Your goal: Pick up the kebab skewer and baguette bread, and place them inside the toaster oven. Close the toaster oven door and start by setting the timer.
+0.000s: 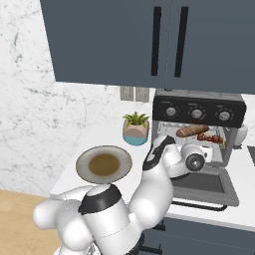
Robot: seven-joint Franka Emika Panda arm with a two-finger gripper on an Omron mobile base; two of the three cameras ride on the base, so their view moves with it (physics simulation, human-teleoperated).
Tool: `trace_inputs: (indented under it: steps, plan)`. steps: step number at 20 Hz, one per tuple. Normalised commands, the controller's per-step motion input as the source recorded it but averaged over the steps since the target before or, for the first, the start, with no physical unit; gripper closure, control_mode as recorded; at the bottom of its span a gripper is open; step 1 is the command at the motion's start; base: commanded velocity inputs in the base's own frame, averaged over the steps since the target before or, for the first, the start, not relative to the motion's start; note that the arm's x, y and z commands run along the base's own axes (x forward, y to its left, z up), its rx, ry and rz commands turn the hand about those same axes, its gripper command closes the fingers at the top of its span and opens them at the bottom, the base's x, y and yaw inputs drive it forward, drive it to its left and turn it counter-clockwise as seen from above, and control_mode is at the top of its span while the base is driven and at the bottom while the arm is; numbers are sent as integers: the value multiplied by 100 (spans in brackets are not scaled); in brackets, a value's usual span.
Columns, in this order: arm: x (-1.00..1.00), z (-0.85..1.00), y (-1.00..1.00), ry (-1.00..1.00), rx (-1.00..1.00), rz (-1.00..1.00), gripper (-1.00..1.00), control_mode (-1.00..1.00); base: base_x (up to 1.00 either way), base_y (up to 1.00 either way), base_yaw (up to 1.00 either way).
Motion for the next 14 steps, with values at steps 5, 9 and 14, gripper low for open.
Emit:
trace_inputs:
  steps: [5,9,14]
  plan:
    - [14,0,0,0,0,0,-100,-100,0,0,0]
    - [13,0,0,0,0,0,-100,-100,0,0,0]
    - [14,0,0,0,0,0,-100,-100,0,0,0]
